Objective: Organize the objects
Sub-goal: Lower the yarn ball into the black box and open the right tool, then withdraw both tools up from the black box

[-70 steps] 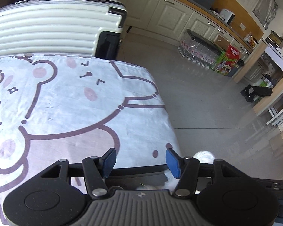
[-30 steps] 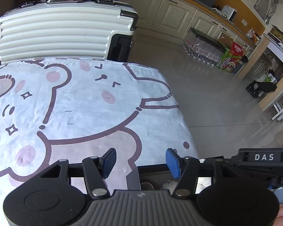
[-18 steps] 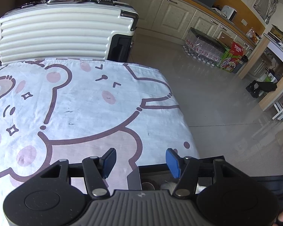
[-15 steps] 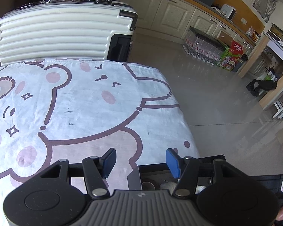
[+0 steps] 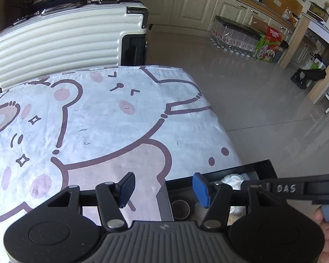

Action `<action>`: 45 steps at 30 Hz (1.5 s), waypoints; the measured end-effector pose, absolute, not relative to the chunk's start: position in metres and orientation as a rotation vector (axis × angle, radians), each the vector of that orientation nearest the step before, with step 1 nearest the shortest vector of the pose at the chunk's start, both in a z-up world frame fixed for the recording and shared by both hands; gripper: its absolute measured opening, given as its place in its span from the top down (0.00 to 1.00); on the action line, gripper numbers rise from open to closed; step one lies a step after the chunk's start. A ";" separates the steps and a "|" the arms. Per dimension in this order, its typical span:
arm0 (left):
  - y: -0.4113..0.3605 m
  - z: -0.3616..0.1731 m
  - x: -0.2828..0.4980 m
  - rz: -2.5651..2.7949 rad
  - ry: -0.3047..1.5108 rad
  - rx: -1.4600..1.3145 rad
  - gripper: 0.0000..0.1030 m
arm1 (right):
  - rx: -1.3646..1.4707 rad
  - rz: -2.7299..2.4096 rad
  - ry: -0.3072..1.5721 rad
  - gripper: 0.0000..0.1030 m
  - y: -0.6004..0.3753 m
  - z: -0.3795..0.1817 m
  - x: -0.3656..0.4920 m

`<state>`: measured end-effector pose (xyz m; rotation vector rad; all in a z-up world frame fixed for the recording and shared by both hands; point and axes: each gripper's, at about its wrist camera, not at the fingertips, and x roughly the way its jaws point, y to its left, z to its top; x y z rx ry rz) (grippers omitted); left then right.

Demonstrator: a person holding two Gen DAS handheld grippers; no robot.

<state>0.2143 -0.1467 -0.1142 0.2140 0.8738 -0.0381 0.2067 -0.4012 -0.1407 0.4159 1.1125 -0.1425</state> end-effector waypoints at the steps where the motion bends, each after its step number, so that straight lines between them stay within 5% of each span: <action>1: -0.147 -0.114 0.213 -0.037 0.874 0.216 0.43 | 0.414 -0.143 1.101 0.79 -0.402 -0.137 0.205; 26: -0.162 -0.061 0.136 -0.026 0.813 0.276 0.36 | 0.293 -0.149 0.932 0.73 -0.384 -0.060 0.124; 35: -0.160 -0.041 0.100 -0.009 0.779 0.298 0.24 | 0.260 -0.157 0.886 0.69 -0.373 -0.035 0.089; 45: -0.156 -0.032 0.071 0.024 0.765 0.299 0.08 | 0.205 -0.187 0.869 0.49 -0.361 -0.023 0.056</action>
